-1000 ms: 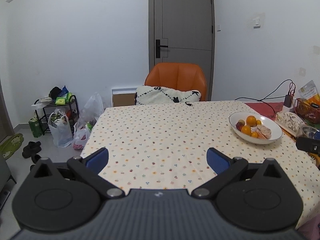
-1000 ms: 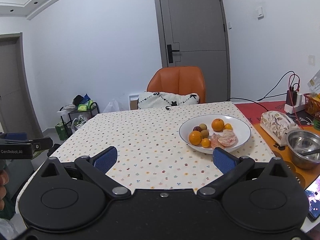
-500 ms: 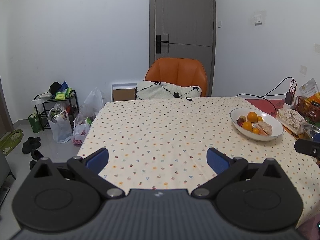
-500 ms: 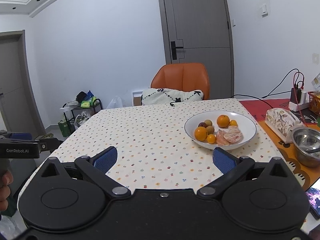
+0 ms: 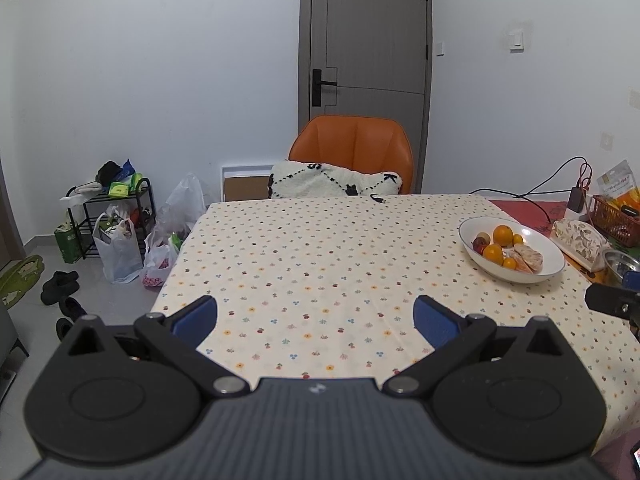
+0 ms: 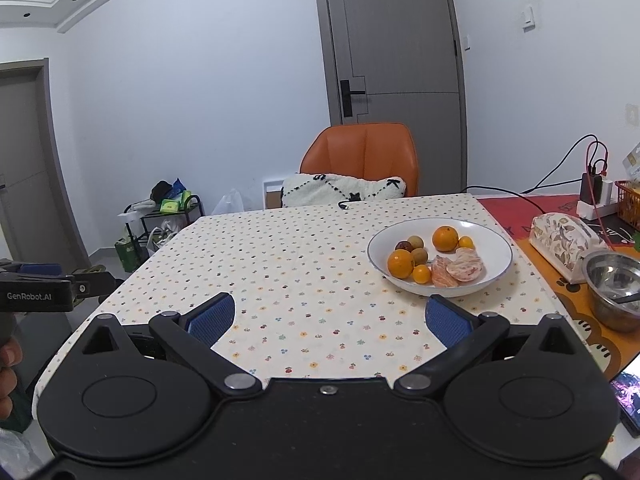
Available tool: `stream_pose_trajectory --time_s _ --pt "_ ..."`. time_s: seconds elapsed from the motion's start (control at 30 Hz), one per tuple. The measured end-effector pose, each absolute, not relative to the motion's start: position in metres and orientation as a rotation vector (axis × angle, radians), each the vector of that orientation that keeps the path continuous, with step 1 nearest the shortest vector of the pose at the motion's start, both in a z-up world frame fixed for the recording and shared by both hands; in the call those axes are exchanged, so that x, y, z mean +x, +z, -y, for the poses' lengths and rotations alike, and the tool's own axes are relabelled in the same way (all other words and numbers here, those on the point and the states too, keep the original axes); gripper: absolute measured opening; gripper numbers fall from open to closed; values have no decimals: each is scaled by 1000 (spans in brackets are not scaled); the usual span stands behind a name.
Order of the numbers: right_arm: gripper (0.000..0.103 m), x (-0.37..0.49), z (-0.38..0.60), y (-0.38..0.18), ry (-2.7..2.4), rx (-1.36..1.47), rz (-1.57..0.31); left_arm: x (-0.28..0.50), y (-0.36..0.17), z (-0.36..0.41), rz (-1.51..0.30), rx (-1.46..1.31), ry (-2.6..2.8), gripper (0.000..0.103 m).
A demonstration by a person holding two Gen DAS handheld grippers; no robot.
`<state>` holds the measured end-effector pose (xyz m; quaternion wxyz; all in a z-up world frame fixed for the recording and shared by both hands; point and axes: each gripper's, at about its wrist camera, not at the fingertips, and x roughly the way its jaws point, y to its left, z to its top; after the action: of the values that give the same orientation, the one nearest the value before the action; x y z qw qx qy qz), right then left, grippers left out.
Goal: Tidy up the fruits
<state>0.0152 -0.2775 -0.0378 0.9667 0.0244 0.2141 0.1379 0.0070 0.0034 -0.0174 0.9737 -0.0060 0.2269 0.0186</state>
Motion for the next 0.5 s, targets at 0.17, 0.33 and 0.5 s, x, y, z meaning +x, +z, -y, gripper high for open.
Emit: stream_pose_trajectory --time_s 0.17,0.33,0.5 --pt "103 14 276 -37 281 42 -429 7 -17 -3 -457 -11 38 103" --pt "103 14 276 -37 282 42 -430 7 -17 -3 -457 -10 37 103" --pt "103 14 276 -36 281 42 -430 7 -17 -3 -458 -10 38 103"
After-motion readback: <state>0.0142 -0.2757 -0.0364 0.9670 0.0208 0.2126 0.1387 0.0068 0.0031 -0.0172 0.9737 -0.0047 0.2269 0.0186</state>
